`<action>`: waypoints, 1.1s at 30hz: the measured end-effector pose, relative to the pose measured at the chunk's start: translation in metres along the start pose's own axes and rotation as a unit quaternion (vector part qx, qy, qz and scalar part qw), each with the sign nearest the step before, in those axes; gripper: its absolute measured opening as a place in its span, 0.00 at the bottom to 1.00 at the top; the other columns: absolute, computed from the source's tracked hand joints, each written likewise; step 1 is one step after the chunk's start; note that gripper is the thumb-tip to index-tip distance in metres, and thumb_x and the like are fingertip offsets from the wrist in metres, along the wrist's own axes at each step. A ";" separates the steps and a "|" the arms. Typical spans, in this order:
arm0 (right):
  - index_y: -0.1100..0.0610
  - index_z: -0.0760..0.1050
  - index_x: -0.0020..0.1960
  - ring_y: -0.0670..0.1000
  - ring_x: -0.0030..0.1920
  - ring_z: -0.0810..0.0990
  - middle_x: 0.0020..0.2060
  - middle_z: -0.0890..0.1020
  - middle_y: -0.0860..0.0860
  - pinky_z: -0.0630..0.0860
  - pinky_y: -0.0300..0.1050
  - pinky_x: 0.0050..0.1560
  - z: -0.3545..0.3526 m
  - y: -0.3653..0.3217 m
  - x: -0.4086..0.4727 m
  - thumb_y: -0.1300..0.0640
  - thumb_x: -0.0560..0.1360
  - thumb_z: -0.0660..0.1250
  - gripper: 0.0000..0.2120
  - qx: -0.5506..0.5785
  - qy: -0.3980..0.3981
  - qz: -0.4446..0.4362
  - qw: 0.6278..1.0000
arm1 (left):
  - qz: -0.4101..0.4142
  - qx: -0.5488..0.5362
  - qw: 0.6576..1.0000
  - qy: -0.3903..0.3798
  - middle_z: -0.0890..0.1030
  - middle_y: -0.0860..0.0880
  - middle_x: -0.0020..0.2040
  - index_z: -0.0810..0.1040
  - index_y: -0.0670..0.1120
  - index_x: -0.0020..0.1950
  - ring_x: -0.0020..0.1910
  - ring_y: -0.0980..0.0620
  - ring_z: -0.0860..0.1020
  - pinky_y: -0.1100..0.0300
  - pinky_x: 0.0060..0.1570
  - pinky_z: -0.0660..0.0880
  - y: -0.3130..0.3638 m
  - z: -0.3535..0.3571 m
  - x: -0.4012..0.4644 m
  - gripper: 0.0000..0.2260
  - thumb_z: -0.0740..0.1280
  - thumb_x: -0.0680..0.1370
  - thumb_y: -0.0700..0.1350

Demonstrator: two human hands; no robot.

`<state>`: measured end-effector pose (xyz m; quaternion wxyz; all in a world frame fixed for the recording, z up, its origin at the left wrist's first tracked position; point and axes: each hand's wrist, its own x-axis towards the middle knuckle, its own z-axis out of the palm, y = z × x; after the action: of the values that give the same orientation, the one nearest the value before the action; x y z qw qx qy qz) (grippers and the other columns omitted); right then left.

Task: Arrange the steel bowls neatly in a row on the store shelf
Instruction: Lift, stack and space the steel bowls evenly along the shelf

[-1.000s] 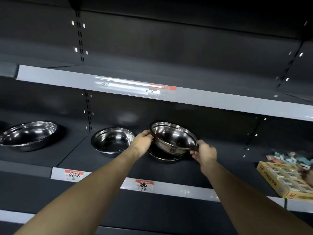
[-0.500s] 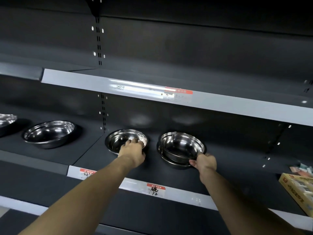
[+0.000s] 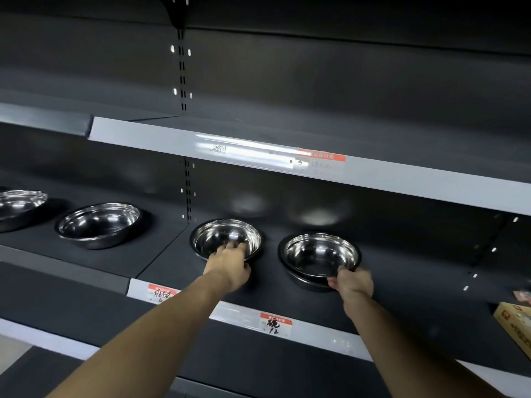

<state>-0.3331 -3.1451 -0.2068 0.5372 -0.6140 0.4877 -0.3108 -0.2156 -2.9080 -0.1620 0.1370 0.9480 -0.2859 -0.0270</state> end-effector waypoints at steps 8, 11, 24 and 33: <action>0.65 0.71 0.69 0.63 0.50 0.85 0.64 0.77 0.63 0.83 0.56 0.52 -0.004 0.002 -0.012 0.57 0.77 0.66 0.23 -0.062 0.019 0.021 0.998 | 0.009 0.016 1.000 -0.013 0.69 0.44 0.71 0.66 0.48 0.74 0.71 0.42 0.67 0.49 0.69 0.67 -0.004 0.004 -0.001 0.24 0.61 0.79 0.50; 0.63 0.71 0.69 0.60 0.46 0.86 0.62 0.79 0.63 0.83 0.56 0.51 -0.006 0.002 -0.017 0.55 0.78 0.67 0.22 -0.051 0.018 0.017 0.998 | 0.015 0.016 1.000 -0.017 0.69 0.44 0.72 0.68 0.48 0.73 0.71 0.42 0.67 0.49 0.70 0.66 -0.004 0.004 -0.001 0.23 0.61 0.79 0.52; 0.59 0.74 0.63 0.62 0.48 0.84 0.52 0.84 0.62 0.83 0.56 0.49 -0.005 0.038 -0.050 0.49 0.79 0.65 0.18 -0.074 0.020 0.003 0.997 | 0.058 -0.044 0.996 -0.050 0.69 0.45 0.72 0.67 0.48 0.74 0.72 0.42 0.66 0.49 0.71 0.65 0.002 0.021 -0.020 0.23 0.60 0.80 0.55; 0.58 0.62 0.72 0.54 0.31 0.81 0.36 0.82 0.57 0.78 0.44 0.29 0.015 0.019 -0.040 0.51 0.79 0.67 0.26 0.062 -0.032 0.067 0.995 | 0.027 -0.004 0.999 -0.024 0.67 0.44 0.72 0.66 0.48 0.75 0.75 0.43 0.62 0.49 0.71 0.65 -0.005 0.014 -0.020 0.24 0.61 0.80 0.54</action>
<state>-0.3378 -3.1014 -0.2227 0.6090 -0.5557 0.4898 -0.2837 -0.2314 -2.8962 -0.1778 0.1343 0.9386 -0.3141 -0.0476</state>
